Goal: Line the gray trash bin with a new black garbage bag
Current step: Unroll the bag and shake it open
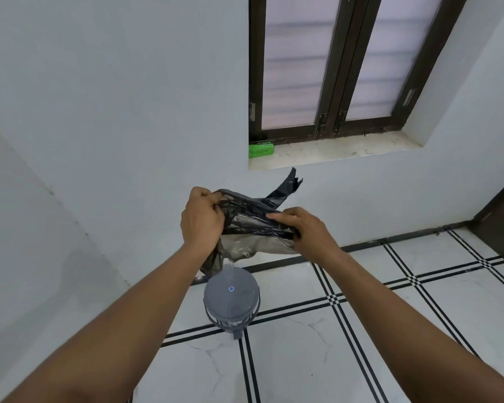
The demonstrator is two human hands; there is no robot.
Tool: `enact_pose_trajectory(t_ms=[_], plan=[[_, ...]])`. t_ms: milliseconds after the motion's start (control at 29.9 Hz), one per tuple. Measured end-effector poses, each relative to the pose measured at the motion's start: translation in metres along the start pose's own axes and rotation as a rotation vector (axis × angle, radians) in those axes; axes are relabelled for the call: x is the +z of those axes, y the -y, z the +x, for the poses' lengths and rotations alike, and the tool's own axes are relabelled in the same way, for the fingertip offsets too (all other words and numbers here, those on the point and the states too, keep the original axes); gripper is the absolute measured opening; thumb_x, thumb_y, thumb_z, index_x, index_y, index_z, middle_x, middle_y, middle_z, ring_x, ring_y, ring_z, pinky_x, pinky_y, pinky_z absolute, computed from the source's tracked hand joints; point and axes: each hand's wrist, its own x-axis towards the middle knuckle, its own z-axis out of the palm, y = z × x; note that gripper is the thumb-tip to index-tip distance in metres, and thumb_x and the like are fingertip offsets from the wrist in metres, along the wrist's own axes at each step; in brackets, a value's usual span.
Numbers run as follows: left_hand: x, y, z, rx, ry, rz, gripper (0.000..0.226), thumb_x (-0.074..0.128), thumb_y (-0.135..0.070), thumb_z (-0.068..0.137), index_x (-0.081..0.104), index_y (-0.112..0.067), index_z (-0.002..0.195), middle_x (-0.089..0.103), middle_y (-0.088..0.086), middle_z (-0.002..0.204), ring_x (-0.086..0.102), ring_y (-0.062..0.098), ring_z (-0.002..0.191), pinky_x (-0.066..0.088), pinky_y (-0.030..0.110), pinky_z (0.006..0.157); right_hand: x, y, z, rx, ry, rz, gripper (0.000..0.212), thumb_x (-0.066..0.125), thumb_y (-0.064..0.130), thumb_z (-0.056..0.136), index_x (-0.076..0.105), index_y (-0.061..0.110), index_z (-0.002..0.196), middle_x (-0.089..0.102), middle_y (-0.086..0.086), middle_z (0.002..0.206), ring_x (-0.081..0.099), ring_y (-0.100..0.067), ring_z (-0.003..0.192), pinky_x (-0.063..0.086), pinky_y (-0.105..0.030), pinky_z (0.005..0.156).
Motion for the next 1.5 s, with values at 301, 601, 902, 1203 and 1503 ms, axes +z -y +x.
enact_pose_trajectory(t_ms=[301, 601, 902, 1203, 1503], plan=[[-0.002, 0.027, -0.003, 0.019, 0.165, 0.511, 0.027, 0.062, -0.009, 0.090, 0.053, -0.008, 0.115, 0.041, 0.016, 0.125, 0.049, 0.030, 0.077, 0.040, 0.040, 0.059, -0.001, 0.002, 0.002, 0.352, 0.028, -0.384, 0.023, 0.064, 0.050, 0.092, 0.078, 0.039, 0.107, 0.071, 0.006, 0.100, 0.056, -0.024, 0.105, 0.040, -0.032, 0.075], [0.003, 0.025, 0.000, -0.410, 0.370, 0.170, 0.056, 0.046, -0.060, 0.079, 0.067, -0.020, 0.111, 0.057, 0.004, 0.115, 0.056, 0.028, 0.108, 0.045, 0.039, 0.083, -0.005, 0.028, 0.015, 0.976, -0.159, 1.130, 0.029, 0.059, 0.032, 0.063, 0.065, 0.014, 0.084, 0.068, 0.000, 0.081, 0.076, -0.022, 0.088, 0.055, -0.055, 0.088], [0.005, 0.011, -0.003, -0.178, 0.102, 0.129, 0.031, 0.075, -0.025, 0.080, 0.060, -0.012, 0.104, 0.045, 0.005, 0.104, 0.062, 0.034, 0.090, 0.041, 0.035, 0.071, 0.019, 0.033, 0.030, 0.869, -0.326, 0.991, 0.026, 0.070, -0.004, 0.075, 0.070, 0.020, 0.086, 0.075, -0.007, 0.095, 0.072, -0.029, 0.092, 0.063, -0.038, 0.077], [-0.010, 0.040, 0.006, -0.169, 0.154, 0.505, 0.033, 0.074, -0.011, 0.079, 0.054, -0.010, 0.105, 0.038, 0.016, 0.122, 0.046, 0.022, 0.052, 0.043, 0.035, 0.057, 0.012, 0.009, 0.005, 0.333, -0.009, -0.265, 0.028, 0.061, 0.005, 0.087, 0.064, 0.015, 0.114, 0.045, -0.003, 0.126, 0.058, -0.030, 0.075, 0.052, -0.040, 0.068], [-0.006, 0.005, 0.002, -0.254, 0.807, 0.390, 0.065, 0.071, -0.023, 0.088, 0.042, -0.012, 0.146, 0.043, 0.011, 0.120, 0.054, 0.034, 0.114, 0.043, 0.036, 0.105, 0.001, 0.030, 0.032, 0.751, 0.251, 0.584, 0.017, 0.075, 0.018, 0.069, 0.071, 0.013, 0.085, 0.068, -0.006, 0.085, 0.067, -0.018, 0.074, 0.058, -0.030, 0.060]])
